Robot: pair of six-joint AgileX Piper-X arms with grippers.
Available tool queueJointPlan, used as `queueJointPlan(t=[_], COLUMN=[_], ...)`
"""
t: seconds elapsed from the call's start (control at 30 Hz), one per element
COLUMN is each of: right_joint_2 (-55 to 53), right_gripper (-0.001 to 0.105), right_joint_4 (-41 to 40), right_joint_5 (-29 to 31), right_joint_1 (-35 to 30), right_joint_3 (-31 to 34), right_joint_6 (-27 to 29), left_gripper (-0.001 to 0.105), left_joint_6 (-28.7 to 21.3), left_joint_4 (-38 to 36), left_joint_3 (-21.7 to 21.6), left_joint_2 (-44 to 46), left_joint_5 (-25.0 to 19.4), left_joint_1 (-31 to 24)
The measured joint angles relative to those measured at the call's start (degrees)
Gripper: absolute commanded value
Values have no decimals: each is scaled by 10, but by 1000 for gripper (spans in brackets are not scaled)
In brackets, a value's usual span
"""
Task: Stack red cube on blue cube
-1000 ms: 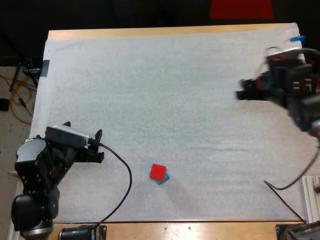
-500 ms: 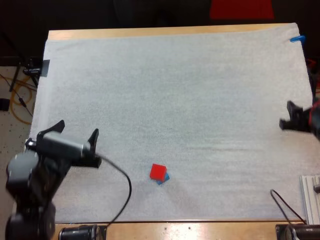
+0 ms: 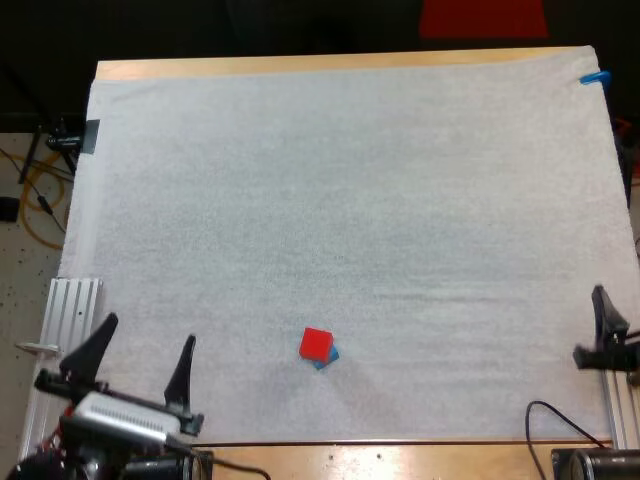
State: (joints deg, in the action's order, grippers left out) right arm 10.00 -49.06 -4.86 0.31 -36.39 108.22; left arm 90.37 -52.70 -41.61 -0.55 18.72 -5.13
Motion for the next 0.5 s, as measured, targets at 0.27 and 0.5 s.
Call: queueJointPlan(t=[0.27,0.5], right_joint_2=[-104,-104], right_gripper=[58,58], right_joint_4=[0,-20], right_joint_5=[0,-13], right_joint_1=[0,0], right_joint_3=[51,60], right_joint_6=[-2,-2], left_gripper=[76,76], left_joint_6=[1,5], left_joint_4=[-71,-100], left_joint_3=[24,58], left_joint_2=[13,13], left_joint_5=[-14,-24], left_joint_1=[0,0])
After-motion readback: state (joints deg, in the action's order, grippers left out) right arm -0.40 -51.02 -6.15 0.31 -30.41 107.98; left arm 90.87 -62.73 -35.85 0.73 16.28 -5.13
